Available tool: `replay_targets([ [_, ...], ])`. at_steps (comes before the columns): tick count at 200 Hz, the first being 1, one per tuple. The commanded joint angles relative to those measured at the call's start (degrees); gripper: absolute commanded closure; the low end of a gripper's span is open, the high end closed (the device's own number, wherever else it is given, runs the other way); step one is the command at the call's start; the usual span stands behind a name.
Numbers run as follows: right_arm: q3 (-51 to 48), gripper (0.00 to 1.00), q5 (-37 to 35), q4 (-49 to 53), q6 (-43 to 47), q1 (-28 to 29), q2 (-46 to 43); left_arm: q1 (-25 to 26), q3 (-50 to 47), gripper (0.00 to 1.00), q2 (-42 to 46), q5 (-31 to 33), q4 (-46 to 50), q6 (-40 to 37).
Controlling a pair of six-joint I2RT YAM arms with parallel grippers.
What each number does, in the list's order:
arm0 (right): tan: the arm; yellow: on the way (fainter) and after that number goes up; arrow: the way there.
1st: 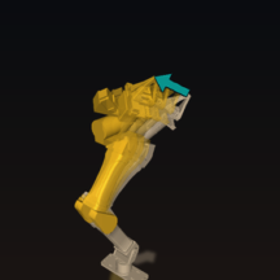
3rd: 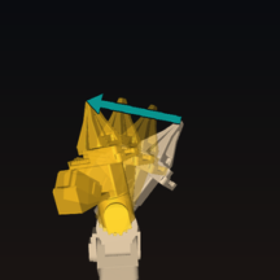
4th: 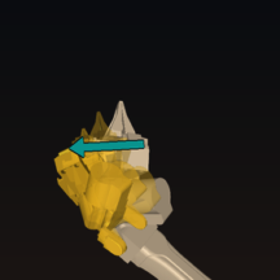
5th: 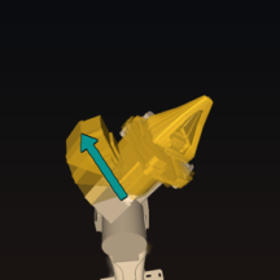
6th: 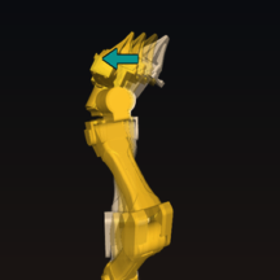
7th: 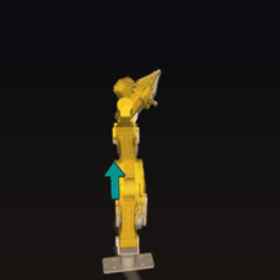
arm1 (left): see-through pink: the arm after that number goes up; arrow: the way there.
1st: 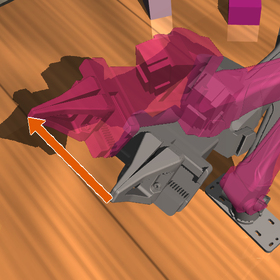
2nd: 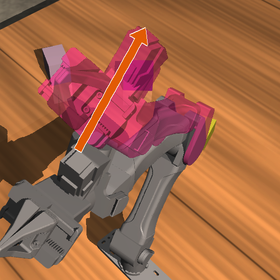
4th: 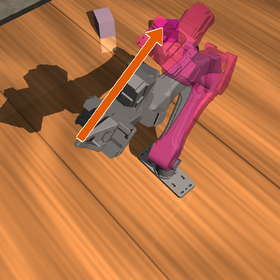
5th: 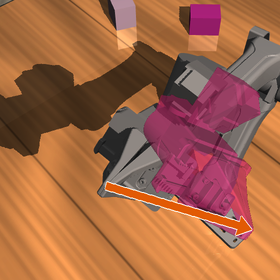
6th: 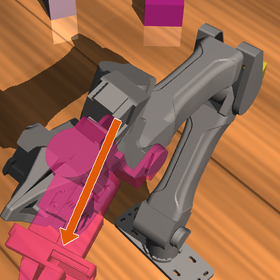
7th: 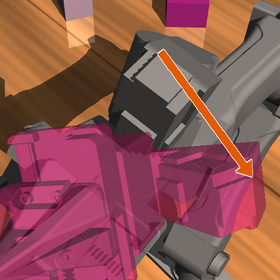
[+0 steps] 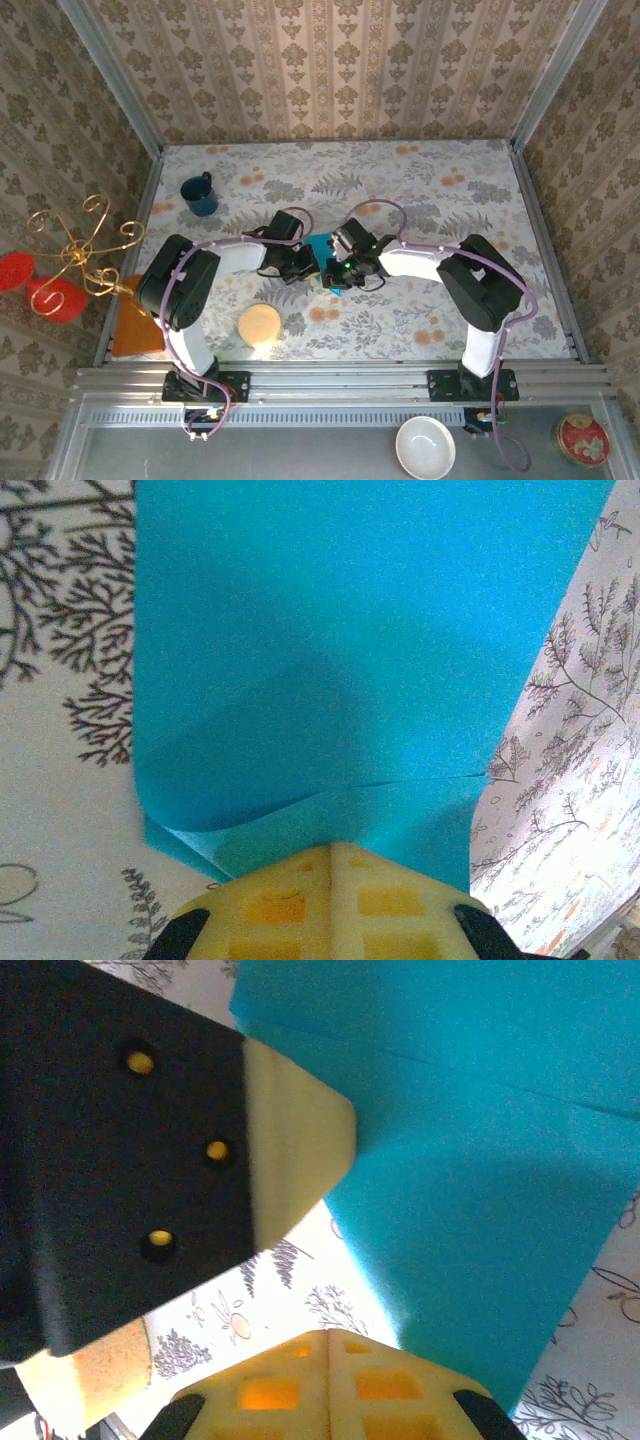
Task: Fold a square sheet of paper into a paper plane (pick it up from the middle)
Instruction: Third fold the triangle at the center of the table.
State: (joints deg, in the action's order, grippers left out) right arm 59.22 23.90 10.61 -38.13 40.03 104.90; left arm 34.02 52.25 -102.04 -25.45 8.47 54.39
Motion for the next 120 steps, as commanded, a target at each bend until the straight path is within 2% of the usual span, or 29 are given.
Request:
replay_targets([
  [1, 1.1, 0.91, -1.2, 2.4, 0.5, 0.0, 1.1, -0.5, -1.4, 0.95, -3.0, 4.0, 3.6, -0.8],
  [120, 0.1, 0.91, 0.2, 1.8, 0.7, -0.7, 2.5, -0.6, -1.5, 0.95, -3.1, 4.0, 3.7, -1.0],
])
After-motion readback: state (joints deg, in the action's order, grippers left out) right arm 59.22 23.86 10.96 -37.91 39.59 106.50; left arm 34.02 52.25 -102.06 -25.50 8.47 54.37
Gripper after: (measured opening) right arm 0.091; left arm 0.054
